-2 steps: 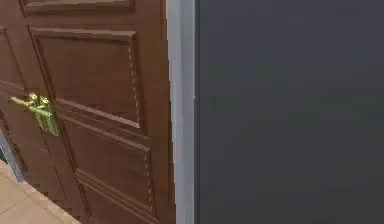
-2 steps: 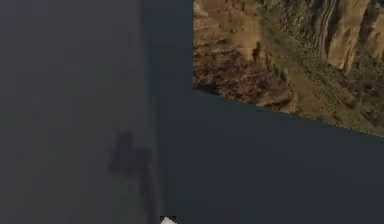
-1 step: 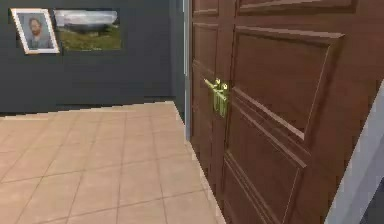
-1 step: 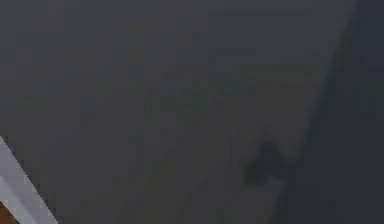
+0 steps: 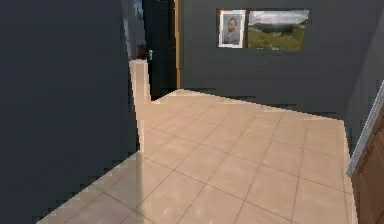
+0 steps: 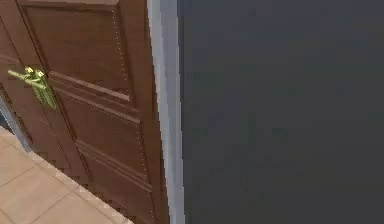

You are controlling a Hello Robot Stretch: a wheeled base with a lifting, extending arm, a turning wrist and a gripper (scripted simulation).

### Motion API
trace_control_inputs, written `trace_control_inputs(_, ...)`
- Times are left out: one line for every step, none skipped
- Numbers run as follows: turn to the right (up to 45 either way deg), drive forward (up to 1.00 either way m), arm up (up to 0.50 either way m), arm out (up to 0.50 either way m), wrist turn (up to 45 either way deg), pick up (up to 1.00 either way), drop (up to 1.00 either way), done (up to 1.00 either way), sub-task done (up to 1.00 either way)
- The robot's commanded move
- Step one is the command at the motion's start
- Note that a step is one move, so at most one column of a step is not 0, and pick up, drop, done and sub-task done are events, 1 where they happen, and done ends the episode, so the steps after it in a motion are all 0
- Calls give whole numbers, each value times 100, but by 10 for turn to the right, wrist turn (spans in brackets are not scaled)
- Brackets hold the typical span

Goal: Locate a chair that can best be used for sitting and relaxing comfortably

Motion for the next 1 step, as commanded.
trace_control_inputs(-420, 0, 0, 0, 0, 0, 0, 0, 0)
